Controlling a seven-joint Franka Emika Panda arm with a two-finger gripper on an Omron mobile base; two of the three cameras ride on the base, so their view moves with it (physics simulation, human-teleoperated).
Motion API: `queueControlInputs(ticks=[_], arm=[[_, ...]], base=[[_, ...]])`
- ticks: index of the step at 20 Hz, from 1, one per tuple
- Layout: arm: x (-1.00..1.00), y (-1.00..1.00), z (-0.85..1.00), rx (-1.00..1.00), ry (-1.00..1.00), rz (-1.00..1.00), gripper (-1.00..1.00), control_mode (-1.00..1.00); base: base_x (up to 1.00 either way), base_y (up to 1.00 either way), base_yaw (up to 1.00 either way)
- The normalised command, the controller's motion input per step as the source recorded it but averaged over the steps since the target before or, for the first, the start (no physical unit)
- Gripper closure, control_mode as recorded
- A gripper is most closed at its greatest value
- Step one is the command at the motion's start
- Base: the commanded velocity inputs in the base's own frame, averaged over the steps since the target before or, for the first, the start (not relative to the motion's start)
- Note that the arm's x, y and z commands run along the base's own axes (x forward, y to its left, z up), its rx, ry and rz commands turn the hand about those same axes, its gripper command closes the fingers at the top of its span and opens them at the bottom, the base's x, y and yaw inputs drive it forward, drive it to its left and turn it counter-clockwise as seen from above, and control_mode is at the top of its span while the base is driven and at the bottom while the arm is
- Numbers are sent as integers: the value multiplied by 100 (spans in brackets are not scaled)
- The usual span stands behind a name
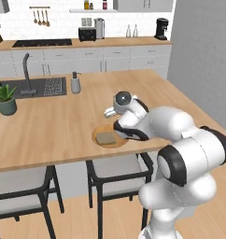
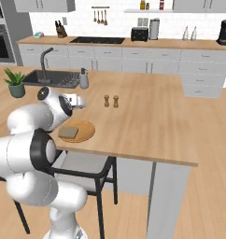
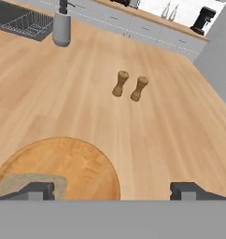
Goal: Start the toaster. Once the lever pops up, take the bread to the plate on the dining counter.
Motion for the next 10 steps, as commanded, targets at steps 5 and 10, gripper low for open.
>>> queueControlInputs(ticks=[5, 10], arm=[[-8, -30, 78, 11, 0, -8, -100, -100], [-67, -52, 53, 21, 0, -4, -100, -100]], base=[[0, 0, 0], [0, 0, 0]])
